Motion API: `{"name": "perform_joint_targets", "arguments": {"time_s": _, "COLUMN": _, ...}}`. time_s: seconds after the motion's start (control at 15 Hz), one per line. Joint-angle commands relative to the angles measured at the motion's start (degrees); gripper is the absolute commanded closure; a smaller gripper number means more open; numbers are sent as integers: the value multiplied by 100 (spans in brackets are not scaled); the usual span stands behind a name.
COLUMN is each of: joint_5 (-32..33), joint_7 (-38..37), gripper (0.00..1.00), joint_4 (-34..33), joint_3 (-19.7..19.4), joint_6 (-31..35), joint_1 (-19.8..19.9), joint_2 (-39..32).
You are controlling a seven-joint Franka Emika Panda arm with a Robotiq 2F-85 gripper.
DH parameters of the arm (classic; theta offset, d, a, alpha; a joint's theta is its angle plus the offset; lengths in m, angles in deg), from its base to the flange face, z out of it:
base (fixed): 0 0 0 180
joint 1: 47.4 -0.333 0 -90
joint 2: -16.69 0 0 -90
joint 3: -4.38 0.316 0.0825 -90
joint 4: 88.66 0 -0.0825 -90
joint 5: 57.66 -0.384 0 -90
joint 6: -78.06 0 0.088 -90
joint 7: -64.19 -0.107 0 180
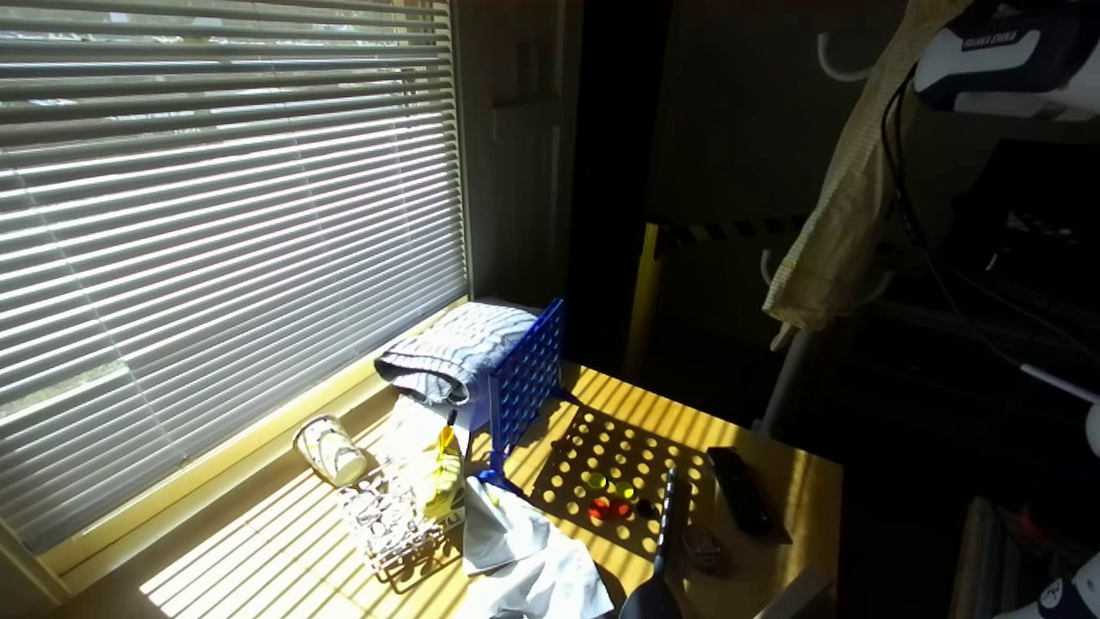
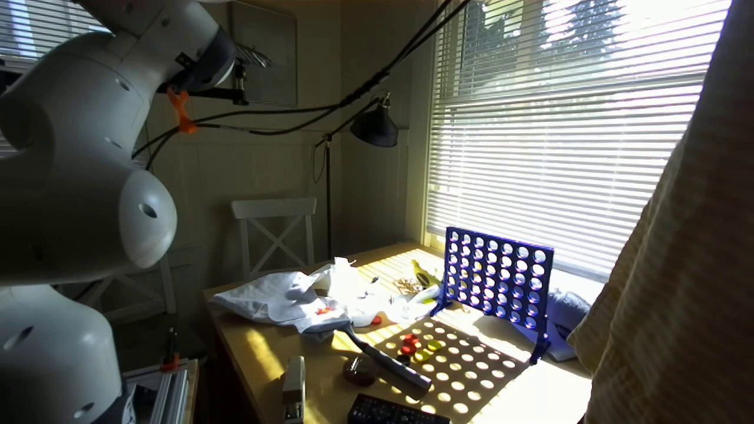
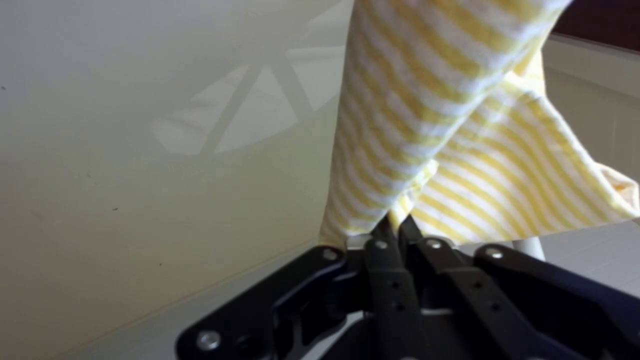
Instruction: Hang the yellow towel on the stand
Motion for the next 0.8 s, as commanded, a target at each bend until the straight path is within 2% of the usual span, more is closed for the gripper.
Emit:
{"name": "perform_joint_targets", "arguments": {"time_s": 0.0, "joint_5": -332, "joint_7": -10, "gripper": 99, "joint_4": 392, "joint_3": -89, "joint_6": -291, "joint_1": -34, "joint_2": 447}}
{"name": "perform_joint_targets", "arguments": {"time_s": 0.73, "joint_5": -146, "joint_7": -155, "gripper": 99, "joint_4": 1055, "joint_3": -107, "joint_6": -1014, "joint_1": 20, "joint_2": 887}}
